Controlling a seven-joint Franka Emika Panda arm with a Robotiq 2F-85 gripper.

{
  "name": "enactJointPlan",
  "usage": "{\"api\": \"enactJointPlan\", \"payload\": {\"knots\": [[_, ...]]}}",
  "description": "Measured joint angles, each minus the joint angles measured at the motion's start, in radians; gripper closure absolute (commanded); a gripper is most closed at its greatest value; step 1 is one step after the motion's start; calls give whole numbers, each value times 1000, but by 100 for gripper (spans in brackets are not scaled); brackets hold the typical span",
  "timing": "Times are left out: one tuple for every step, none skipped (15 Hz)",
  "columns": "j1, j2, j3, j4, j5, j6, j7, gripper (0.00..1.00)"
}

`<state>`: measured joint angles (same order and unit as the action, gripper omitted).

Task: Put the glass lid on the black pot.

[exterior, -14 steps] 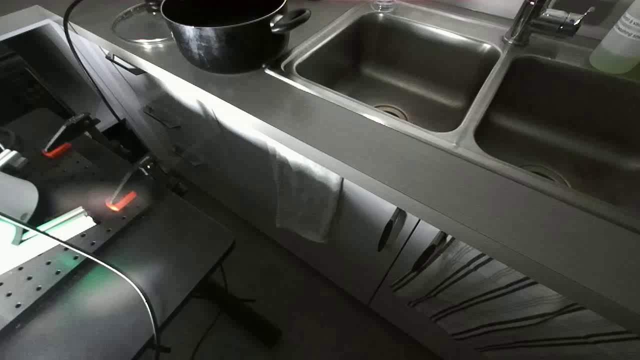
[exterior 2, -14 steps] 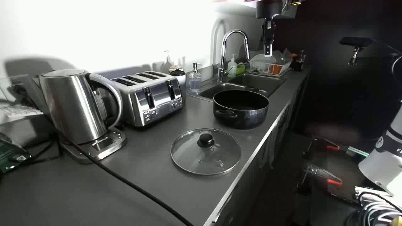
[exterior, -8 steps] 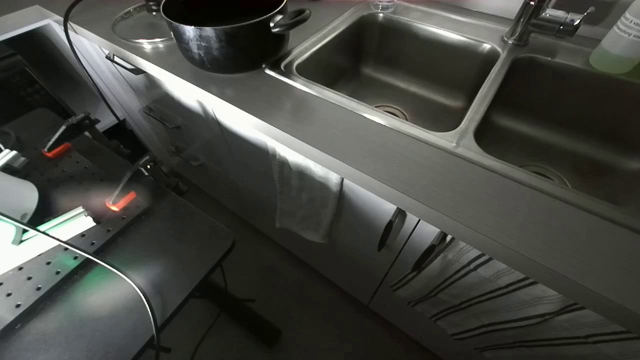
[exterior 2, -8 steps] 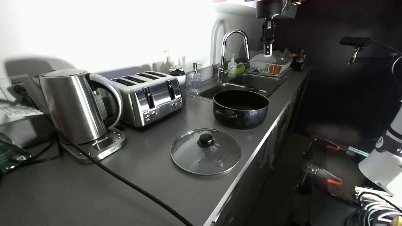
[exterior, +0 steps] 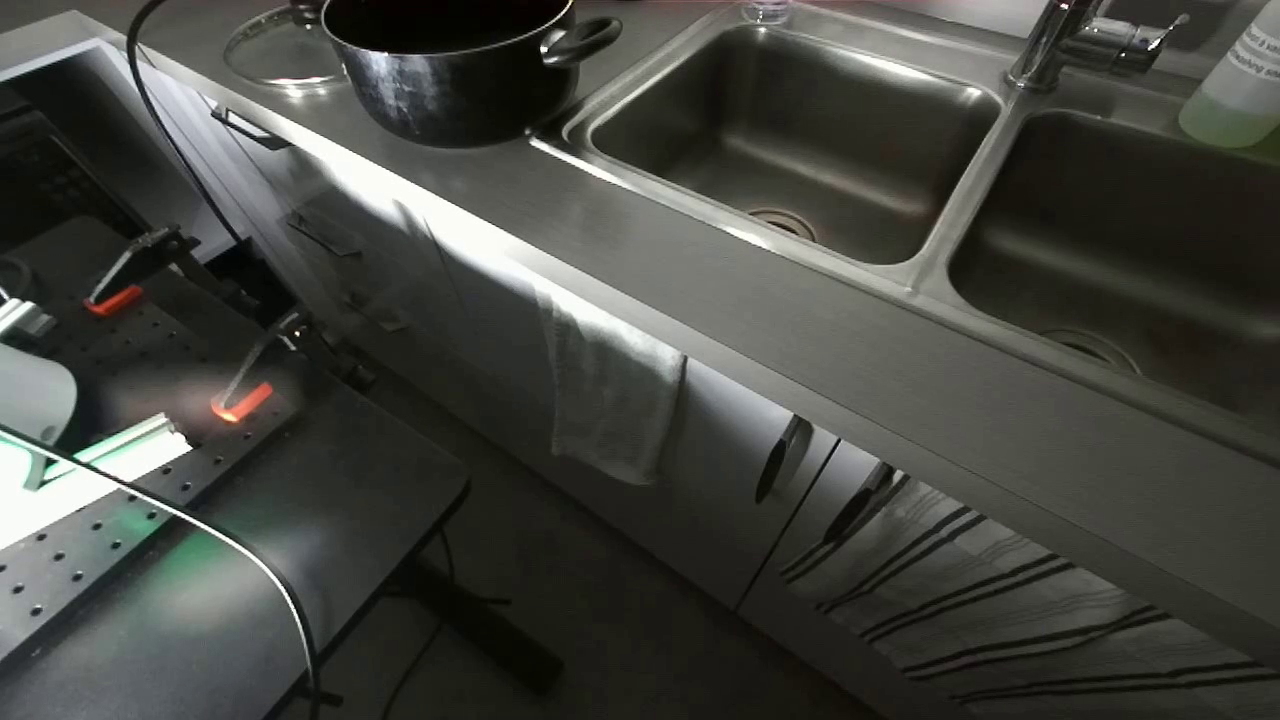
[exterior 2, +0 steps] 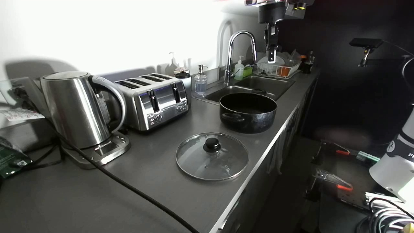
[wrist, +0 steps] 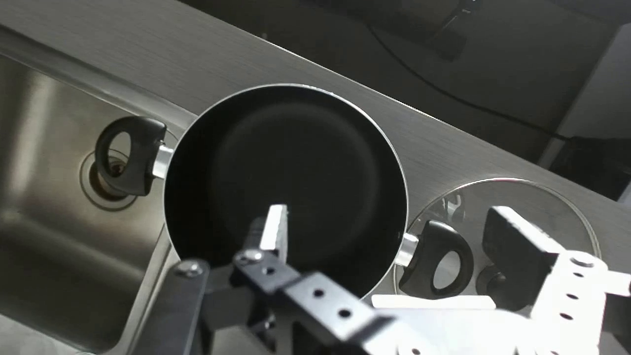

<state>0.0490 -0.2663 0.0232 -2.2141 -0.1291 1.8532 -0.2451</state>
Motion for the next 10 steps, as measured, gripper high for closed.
{"api": "enactJointPlan", "payload": {"knots": [[8, 13, 5, 1, -3, 13, -14, 0], [16, 26, 11, 2, -7, 27, -29, 0], [24, 42, 17, 3, -13, 43, -46, 0], [32, 57, 22, 5, -22, 60, -63, 0], [39, 74, 28, 8, -32, 76, -79, 0], [46, 91, 33, 12, -41, 92, -97, 0], [52, 109, 40, 17, -52, 109, -116, 0], [58, 127, 46, 23, -62, 127, -135, 0], [64, 145, 53, 30, -70, 142, -156, 0], [69, 163, 61, 36, -78, 157, -177, 0]]}}
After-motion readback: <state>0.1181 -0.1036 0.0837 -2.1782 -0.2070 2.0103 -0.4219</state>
